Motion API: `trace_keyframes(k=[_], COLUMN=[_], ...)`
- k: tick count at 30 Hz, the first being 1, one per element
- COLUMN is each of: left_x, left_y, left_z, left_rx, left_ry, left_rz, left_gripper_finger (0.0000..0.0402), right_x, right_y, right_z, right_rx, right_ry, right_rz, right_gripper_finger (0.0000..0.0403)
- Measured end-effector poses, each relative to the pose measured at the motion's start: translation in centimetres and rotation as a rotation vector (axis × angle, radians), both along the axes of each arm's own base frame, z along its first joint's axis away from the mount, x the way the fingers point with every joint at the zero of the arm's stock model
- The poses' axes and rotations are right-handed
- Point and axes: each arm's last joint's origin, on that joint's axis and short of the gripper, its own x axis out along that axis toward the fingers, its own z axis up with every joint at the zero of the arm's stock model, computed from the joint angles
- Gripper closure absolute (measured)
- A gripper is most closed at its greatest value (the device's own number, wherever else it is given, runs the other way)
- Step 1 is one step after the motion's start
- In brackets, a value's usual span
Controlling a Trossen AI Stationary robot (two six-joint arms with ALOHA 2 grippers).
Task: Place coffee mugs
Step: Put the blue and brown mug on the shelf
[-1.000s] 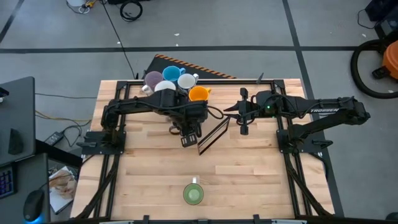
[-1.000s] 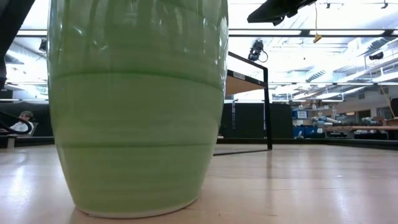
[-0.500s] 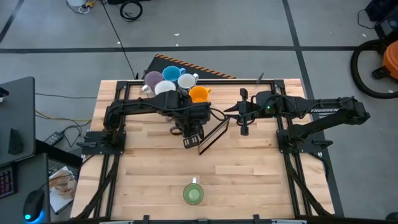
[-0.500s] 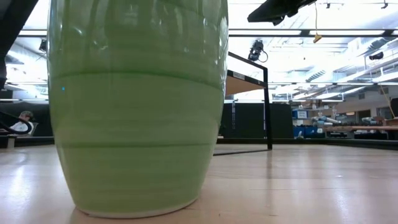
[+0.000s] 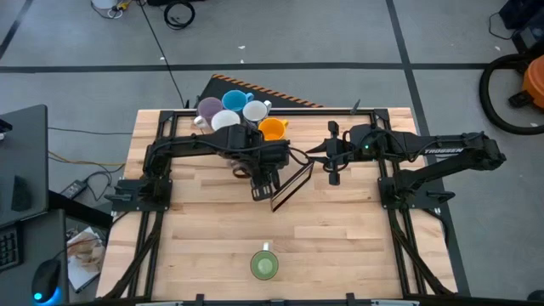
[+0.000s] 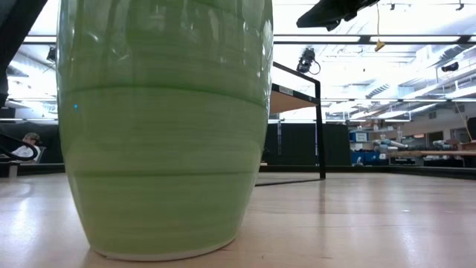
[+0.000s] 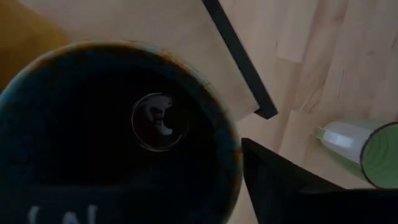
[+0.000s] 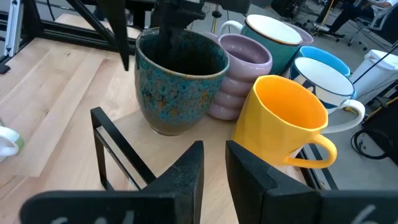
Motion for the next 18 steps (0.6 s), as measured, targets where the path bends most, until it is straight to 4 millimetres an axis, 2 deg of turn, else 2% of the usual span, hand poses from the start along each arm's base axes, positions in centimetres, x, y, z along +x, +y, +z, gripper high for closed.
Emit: trace_keyframes(k=[5,13,18], left_x=[-0.1,-1.1,-2.1], left_y=[0.0,0.0,-0.8], left_z=[0.3,2.2,3.6], left_rx=[0.002,0.018,0.078], left_ry=[-0.018,-0.112,-0.158], left_rz=[-0.005,-0.004,-0.035], left_gripper_finger=[0.0230,0.0228,0.0228], right_x=[0.0,-0.1,-0.1], right_y=[0.0,0.0,0.0], right_z=[-0.1,-0.1,-0.2], right_rx=[0.000,0.001,0.004], right_ry=[0.008,0.013,0.019], right_rz=[0.000,0.000,-0.001], right_gripper_finger=[0.0330,0.0330,0.0330])
